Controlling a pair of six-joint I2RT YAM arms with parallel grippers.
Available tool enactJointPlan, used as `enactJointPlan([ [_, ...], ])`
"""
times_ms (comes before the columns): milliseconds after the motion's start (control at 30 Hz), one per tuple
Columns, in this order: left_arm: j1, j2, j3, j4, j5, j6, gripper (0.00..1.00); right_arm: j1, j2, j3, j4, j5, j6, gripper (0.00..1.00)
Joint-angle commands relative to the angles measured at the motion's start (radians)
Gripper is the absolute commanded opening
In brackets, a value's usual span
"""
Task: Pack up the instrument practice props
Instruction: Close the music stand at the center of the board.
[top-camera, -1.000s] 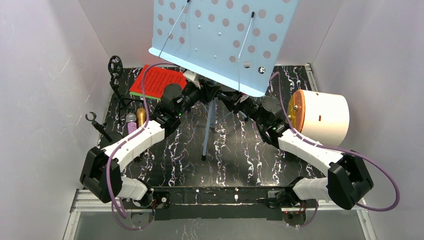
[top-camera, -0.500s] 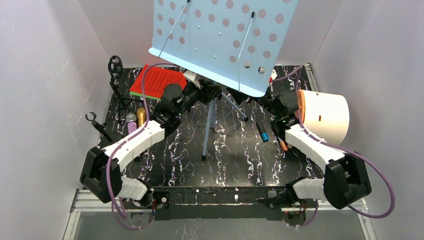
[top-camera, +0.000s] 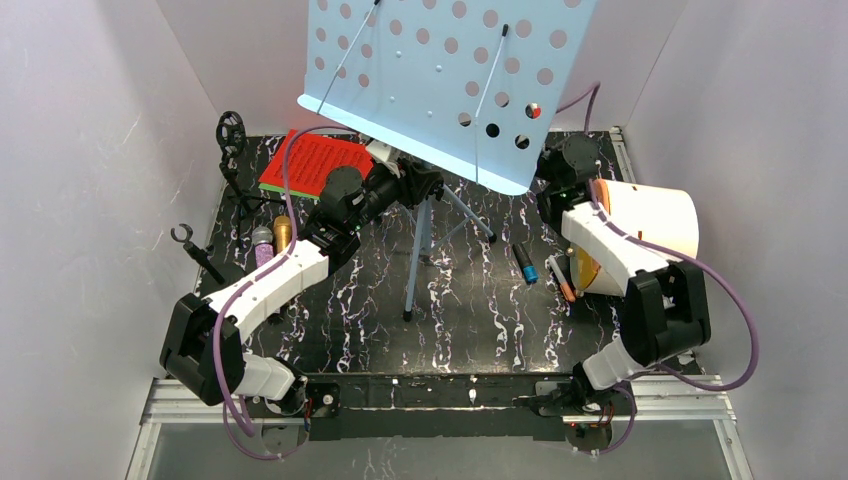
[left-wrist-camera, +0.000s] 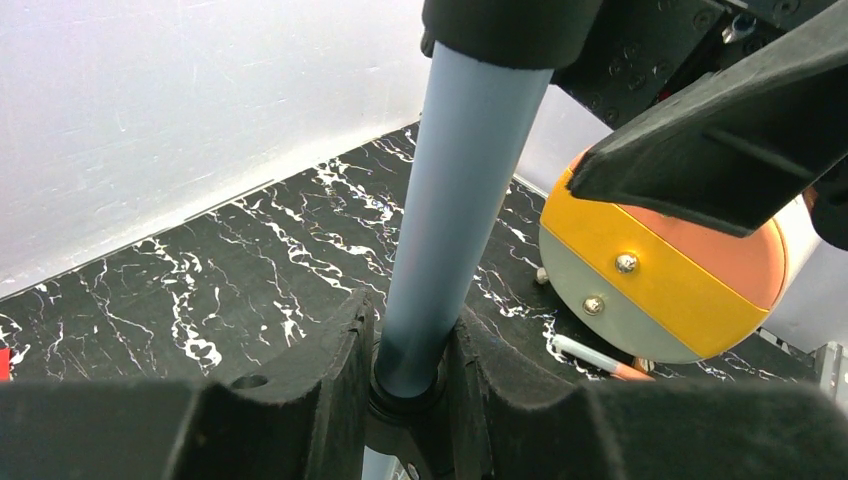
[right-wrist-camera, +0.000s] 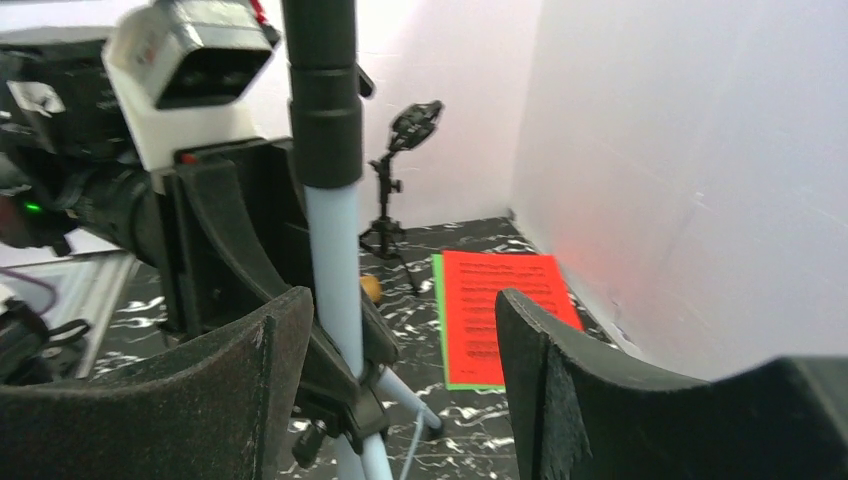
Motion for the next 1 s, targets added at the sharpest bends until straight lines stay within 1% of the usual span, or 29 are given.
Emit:
enactJointPlan([
  [0,0.004,0.033,-0.020,-0.156,0.055,-0.049,0.00,0.002,0.047,0.125,0.079,-0.144,0.105,0.75],
  [133,0.004,0.038,-0.013,-0.161,0.060,-0.045,0.00,0.008,0.092,0.197,0.132,-0.200,0.178,0.75],
  [333,0.004,0.054,-0.001,-0.165,0.076,-0.043,0.00,0.047,0.149,0.303,0.090,-0.231,0.191,0.73],
  [500,0.004,0.061,0.004,-0.170,0.095,-0.038,0.00,0.073,0.199,0.368,0.084,-0.219,0.215,0.68],
  [667,0.004,0.060,0.008,-0.178,0.103,-0.028,0.00,0.085,0.248,0.428,0.115,-0.232,0.283,0.60],
  [733,0.004,0.058,0.007,-0.179,0.106,-0.026,0.00,0.085,0.256,0.436,0.115,-0.222,0.289,0.53],
  [767,0.004,0.058,0.006,-0.178,0.105,-0.025,0.00,0.085,0.260,0.442,0.115,-0.222,0.292,0.47],
  [833,0.004,0.054,0.006,-0.180,0.104,-0.024,0.00,0.085,0.265,0.447,0.113,-0.225,0.296,0.31],
  [867,0.004,0.051,0.007,-0.183,0.106,-0.022,0.00,0.085,0.265,0.444,0.111,-0.224,0.296,0.20],
  [933,0.004,0.040,0.005,-0.187,0.099,-0.020,0.05,0.086,0.263,0.436,0.108,-0.224,0.284,0.06],
  [967,0.004,0.032,0.005,-0.193,0.093,-0.016,0.09,0.086,0.262,0.432,0.104,-0.225,0.276,0.01],
])
